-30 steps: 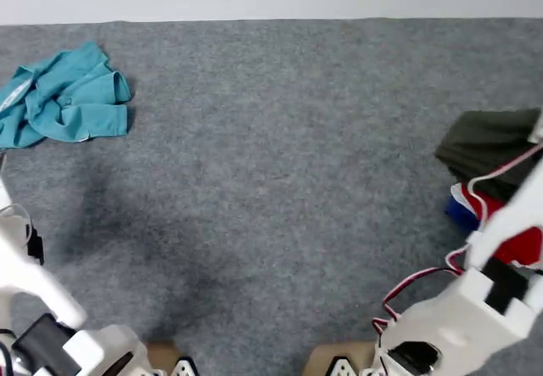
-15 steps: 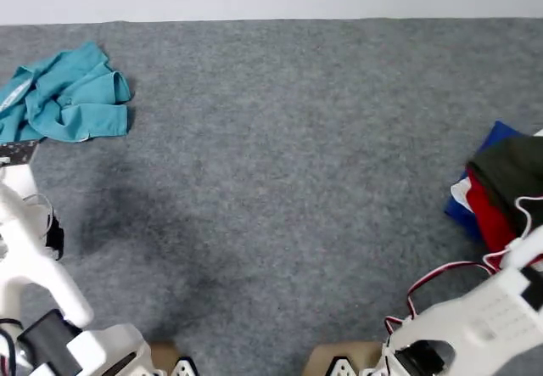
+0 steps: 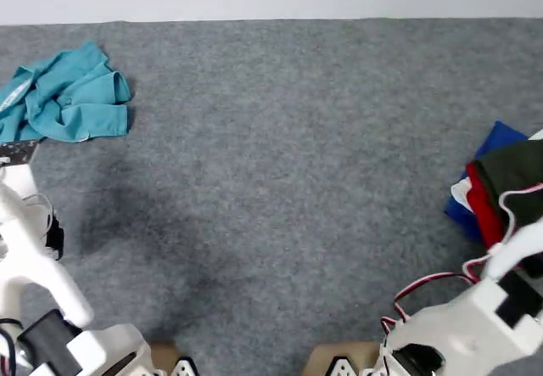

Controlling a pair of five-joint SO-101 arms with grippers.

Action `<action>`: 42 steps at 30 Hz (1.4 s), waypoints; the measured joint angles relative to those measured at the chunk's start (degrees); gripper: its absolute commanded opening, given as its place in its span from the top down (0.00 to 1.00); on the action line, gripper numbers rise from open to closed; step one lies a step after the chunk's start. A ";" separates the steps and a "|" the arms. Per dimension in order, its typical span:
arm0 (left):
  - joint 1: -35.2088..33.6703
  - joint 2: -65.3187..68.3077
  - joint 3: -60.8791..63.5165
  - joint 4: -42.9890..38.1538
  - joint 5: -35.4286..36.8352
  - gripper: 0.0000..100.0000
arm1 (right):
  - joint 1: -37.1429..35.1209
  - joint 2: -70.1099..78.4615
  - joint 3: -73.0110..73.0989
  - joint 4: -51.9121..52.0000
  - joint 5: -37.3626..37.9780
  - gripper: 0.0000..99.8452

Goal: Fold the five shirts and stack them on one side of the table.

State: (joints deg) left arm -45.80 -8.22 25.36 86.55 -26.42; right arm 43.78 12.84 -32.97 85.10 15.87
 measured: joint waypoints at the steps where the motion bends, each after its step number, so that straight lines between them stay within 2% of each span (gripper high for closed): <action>1: 0.00 0.00 0.00 0.00 0.00 1.00 | -1.05 -0.18 0.00 0.09 0.00 0.88; 3: 0.00 0.00 -0.35 0.18 0.00 1.00 | -2.90 -0.18 1.14 0.09 0.00 0.98; 4: 0.00 0.00 -0.79 0.18 0.00 1.00 | -3.78 -0.09 1.76 0.09 0.00 1.00; 6: 0.00 0.00 -1.76 0.18 0.00 1.00 | -5.01 1.41 2.29 0.09 0.00 0.97; 16: 0.00 0.00 -2.55 0.26 0.00 1.00 | -5.36 17.05 8.35 -0.35 0.00 0.99; 22: 0.00 0.00 -2.55 0.26 0.00 1.00 | -5.80 15.30 8.35 1.14 0.09 0.99; 27: 0.00 0.00 -2.55 0.26 0.00 1.00 | -5.89 6.51 8.88 1.67 0.35 0.99; 36: 0.00 0.00 -2.55 0.26 0.00 1.00 | 4.48 0.26 11.08 -3.43 0.53 0.99; 42: 0.00 0.00 -2.55 1.14 0.00 1.00 | 10.37 7.65 14.24 -5.98 0.53 0.99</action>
State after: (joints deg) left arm -45.80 -8.22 22.81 87.69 -26.42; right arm 54.15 20.48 -18.73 79.12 16.40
